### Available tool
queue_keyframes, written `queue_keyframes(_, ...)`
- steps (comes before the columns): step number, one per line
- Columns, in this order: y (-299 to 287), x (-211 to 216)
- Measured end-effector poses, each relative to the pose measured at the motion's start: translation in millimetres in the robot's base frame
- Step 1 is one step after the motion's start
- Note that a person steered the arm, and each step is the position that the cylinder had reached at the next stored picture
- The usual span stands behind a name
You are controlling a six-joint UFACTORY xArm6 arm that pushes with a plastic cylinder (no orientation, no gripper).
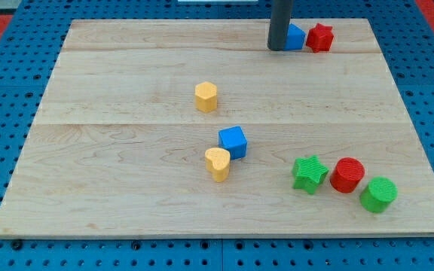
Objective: Separate the blue cube from the yellow heart
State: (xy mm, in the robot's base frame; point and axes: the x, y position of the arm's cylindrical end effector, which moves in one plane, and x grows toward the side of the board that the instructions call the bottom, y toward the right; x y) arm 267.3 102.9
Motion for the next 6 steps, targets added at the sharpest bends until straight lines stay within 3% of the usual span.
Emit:
queue_keyframes(2, 1.5, 0.0)
queue_keyframes(3, 28.3, 87.7)
queue_keyframes(4, -10.9, 177.5)
queue_keyframes(6, -34.6, 208.6)
